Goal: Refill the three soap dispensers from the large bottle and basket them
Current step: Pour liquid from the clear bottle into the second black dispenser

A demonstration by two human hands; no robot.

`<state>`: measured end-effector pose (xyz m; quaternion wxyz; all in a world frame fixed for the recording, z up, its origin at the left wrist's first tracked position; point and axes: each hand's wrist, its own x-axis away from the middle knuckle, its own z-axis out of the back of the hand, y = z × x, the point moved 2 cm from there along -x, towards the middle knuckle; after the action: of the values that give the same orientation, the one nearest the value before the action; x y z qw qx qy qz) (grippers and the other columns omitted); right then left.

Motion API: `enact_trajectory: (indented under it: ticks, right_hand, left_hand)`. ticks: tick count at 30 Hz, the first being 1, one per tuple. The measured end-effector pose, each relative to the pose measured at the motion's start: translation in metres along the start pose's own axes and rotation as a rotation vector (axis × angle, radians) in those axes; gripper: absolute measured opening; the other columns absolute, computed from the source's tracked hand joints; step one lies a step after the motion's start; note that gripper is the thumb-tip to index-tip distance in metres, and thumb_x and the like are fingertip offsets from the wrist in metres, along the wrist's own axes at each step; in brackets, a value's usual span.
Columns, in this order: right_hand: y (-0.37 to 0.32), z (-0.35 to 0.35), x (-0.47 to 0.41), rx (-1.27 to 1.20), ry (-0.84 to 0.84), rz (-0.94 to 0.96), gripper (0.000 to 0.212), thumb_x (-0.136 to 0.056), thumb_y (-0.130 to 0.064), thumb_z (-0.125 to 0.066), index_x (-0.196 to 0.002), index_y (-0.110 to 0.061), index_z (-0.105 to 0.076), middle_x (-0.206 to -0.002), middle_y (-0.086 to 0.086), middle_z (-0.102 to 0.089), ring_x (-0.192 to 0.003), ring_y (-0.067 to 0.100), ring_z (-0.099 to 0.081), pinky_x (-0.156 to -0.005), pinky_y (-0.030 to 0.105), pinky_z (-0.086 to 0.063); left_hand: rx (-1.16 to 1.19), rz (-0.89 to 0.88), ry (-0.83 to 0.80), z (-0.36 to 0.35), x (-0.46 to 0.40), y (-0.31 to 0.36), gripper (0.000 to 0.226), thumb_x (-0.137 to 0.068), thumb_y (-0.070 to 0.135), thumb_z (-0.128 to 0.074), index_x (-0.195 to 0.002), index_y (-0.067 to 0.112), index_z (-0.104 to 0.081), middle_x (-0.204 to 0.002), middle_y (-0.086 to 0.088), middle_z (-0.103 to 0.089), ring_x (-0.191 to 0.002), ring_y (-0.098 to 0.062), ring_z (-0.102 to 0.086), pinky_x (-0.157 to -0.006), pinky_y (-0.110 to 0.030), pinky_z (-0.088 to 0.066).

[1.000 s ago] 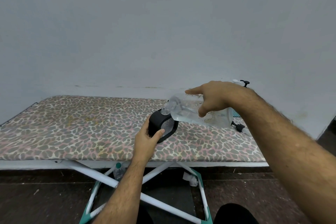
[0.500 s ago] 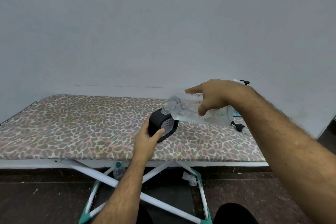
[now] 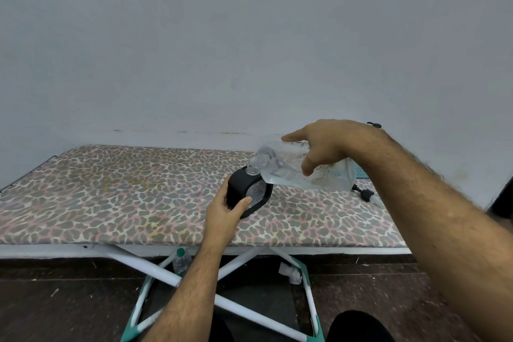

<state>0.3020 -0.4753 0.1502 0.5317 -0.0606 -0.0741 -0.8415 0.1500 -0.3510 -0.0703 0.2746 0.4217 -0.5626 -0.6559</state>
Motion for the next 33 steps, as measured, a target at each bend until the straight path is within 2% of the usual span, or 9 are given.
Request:
enact_trajectory:
  ticks: [13,17,23,25,28,33]
  right_hand:
    - [-0.004,0.006,-0.001,0.009,-0.02,-0.01,0.088,-0.075,-0.039,-0.078,-0.147,-0.052,-0.03,-0.142,-0.008,-0.053,-0.106,0.02,-0.066,-0.091,0.038,-0.049]
    - [-0.005,0.008,-0.003,-0.002,-0.032,-0.01,0.088,-0.074,-0.038,-0.078,-0.147,-0.052,-0.031,-0.142,-0.008,-0.053,-0.099,0.018,-0.068,-0.093,0.039,-0.049]
    - [-0.006,0.011,-0.005,0.012,-0.037,-0.016,0.088,-0.072,-0.038,-0.079,-0.146,-0.052,-0.032,-0.144,-0.009,-0.051,-0.105,0.02,-0.067,-0.097,0.041,-0.047]
    - [-0.007,0.012,-0.005,0.007,-0.038,-0.018,0.088,-0.072,-0.037,-0.079,-0.146,-0.052,-0.033,-0.143,-0.009,-0.051,-0.096,0.017,-0.07,-0.097,0.041,-0.048]
    - [-0.008,0.013,-0.005,0.008,-0.04,-0.022,0.088,-0.073,-0.036,-0.079,-0.146,-0.052,-0.033,-0.143,-0.009,-0.052,-0.072,0.013,-0.072,-0.095,0.041,-0.05]
    - [-0.01,0.017,-0.007,0.023,-0.041,-0.029,0.089,-0.073,-0.034,-0.079,-0.147,-0.052,-0.033,-0.139,-0.008,-0.055,-0.067,0.013,-0.072,-0.093,0.04,-0.052]
  left_hand:
    - [-0.005,0.004,0.002,0.001,0.0,0.0,0.063,-0.088,0.013,-0.072,-0.145,0.026,-0.048,-0.126,0.015,-0.063,-0.108,0.006,-0.062,-0.077,-0.01,-0.052]
    - [-0.007,0.002,0.001,0.0,0.0,0.001,0.062,-0.088,0.014,-0.072,-0.145,0.026,-0.048,-0.123,0.018,-0.063,-0.105,0.008,-0.062,-0.075,-0.01,-0.052]
    - [-0.005,0.004,0.004,0.0,0.0,0.001,0.062,-0.088,0.012,-0.071,-0.145,0.025,-0.048,-0.121,0.018,-0.063,-0.103,0.011,-0.062,-0.074,-0.01,-0.052]
    - [-0.003,0.005,0.005,0.0,0.0,0.001,0.061,-0.089,0.012,-0.071,-0.144,0.026,-0.048,-0.12,0.019,-0.063,-0.104,0.01,-0.062,-0.074,-0.011,-0.052]
    - [-0.004,0.002,0.006,0.001,0.001,0.001,0.062,-0.089,0.013,-0.071,-0.144,0.027,-0.048,-0.121,0.02,-0.063,-0.108,0.006,-0.062,-0.076,-0.01,-0.052]
    - [-0.018,-0.002,0.006,0.001,0.001,0.002,0.062,-0.089,0.015,-0.071,-0.145,0.026,-0.047,-0.119,0.025,-0.061,-0.105,0.012,-0.06,-0.078,-0.008,-0.05]
